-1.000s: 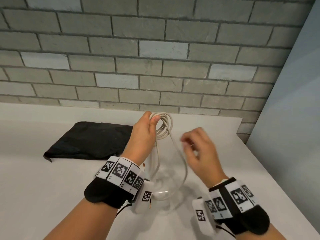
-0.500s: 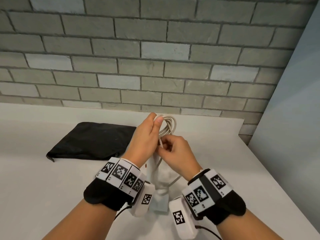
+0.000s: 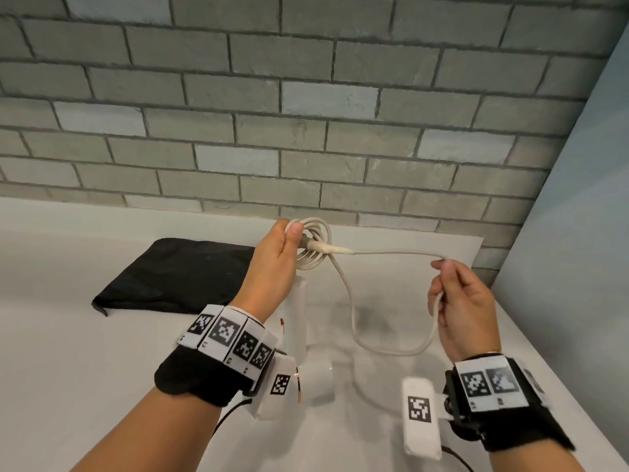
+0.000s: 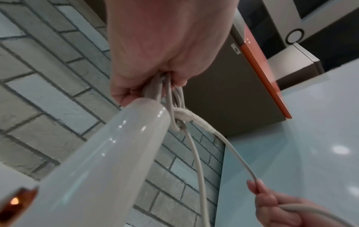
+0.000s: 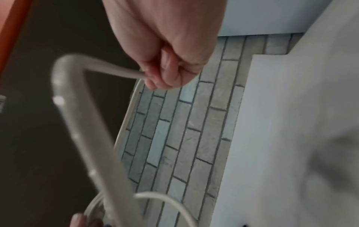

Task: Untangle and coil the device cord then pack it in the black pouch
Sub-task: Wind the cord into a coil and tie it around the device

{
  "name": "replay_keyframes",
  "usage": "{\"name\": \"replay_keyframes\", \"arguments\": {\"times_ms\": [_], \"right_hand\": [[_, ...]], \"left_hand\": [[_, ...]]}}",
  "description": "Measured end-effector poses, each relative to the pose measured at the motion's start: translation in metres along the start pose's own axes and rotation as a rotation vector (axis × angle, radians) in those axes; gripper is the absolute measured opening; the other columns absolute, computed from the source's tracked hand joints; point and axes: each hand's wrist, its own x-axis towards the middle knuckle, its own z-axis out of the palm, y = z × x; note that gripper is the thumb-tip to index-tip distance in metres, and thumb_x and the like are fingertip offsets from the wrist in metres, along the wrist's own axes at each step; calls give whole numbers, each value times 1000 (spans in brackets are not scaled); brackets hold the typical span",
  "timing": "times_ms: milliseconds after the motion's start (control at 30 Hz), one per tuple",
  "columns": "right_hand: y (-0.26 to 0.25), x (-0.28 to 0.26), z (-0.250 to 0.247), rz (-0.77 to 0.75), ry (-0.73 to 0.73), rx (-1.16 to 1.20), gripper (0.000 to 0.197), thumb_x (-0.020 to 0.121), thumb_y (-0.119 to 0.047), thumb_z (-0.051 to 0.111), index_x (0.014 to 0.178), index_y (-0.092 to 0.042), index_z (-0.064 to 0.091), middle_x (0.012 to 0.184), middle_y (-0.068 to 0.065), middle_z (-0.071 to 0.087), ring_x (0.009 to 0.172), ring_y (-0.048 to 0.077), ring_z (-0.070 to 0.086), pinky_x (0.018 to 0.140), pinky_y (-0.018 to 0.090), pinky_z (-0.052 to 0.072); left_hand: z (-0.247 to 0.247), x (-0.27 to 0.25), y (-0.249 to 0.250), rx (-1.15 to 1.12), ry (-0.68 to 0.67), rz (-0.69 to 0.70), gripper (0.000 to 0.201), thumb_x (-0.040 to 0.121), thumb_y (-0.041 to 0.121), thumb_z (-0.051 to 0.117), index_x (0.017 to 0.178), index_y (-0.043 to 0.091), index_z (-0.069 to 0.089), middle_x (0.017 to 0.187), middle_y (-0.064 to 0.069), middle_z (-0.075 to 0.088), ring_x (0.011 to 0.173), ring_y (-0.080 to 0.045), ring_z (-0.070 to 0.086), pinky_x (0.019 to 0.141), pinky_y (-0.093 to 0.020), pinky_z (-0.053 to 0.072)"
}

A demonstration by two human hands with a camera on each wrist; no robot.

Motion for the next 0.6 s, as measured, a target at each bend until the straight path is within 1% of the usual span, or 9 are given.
{"name": "replay_keyframes", "arguments": {"times_ms": [67, 133, 267, 400, 467, 500, 533, 567, 600], "right_hand": [[10, -2, -6, 2, 67, -2, 23, 95, -20, 43, 81, -19, 60, 45, -9, 49, 38, 3, 38, 34, 14, 25], [20, -2, -16, 23, 145, -15, 24, 96, -19, 41, 80, -19, 59, 42, -8, 50, 35, 2, 37, 33, 12, 24], [36, 11, -30, 113, 228, -96, 19, 96, -15, 43, 87, -11, 59, 37, -6, 52, 30, 1, 37, 32, 11, 27], [42, 29, -33, 128, 212, -182, 17, 96, -9, 38, 100, -5, 55, 63, 9, 50, 35, 5, 48, 34, 13, 40], [40, 35, -29, 165, 63, -380, 25, 95, -11, 41, 114, 2, 53, 85, 17, 52, 59, 18, 59, 50, 17, 52], [37, 34, -25, 195, -31, -604, 34, 94, -15, 45, 124, 2, 48, 103, 20, 51, 80, 26, 61, 68, 22, 54], [32, 32, -19, 205, -108, -867, 45, 92, -19, 49, 132, -2, 42, 121, 20, 44, 103, 33, 54, 89, 29, 48], [26, 28, -11, 142, -158, -1083, 51, 91, -24, 51, 136, -6, 36, 132, 18, 36, 118, 34, 44, 101, 35, 37], [18, 20, 1, 7, -197, -1205, 52, 91, -28, 51, 137, -11, 35, 136, 14, 33, 126, 31, 36, 104, 39, 30]], "left_hand": [[0, 2, -2, 35, 29, -4, 21, 97, 30, 31, 87, 21, 46, 84, 9, 44, 74, -2, 45, 71, -13, 36], [-3, 4, -2, 23, 56, -41, 21, 97, 31, 30, 93, 19, 47, 93, 2, 43, 77, -5, 45, 77, -20, 38], [-6, 2, 0, -25, 50, -51, 26, 97, 32, 30, 84, 19, 48, 75, 3, 50, 65, -7, 47, 61, -17, 39], [-7, -1, 3, -30, 37, -30, 26, 97, 32, 31, 74, 30, 43, 69, 3, 46, 62, -9, 43, 59, -22, 38], [-8, -1, 4, -27, 25, -26, 27, 97, 32, 31, 72, 30, 42, 68, 3, 45, 62, -9, 43, 60, -22, 38], [-8, -1, 4, -28, 16, -26, 27, 97, 31, 32, 72, 30, 42, 68, 3, 45, 62, -10, 42, 60, -23, 38], [-8, -1, 5, -30, 6, -26, 27, 97, 31, 32, 72, 30, 42, 68, 3, 45, 62, -10, 42, 61, -24, 38], [-7, -1, 6, -34, -2, -24, 27, 97, 30, 32, 72, 30, 42, 68, 3, 45, 62, -9, 43, 61, -24, 38], [-6, -1, 8, -36, -11, -23, 27, 97, 30, 32, 72, 31, 42, 67, 4, 45, 62, -9, 43, 62, -24, 39]]}}
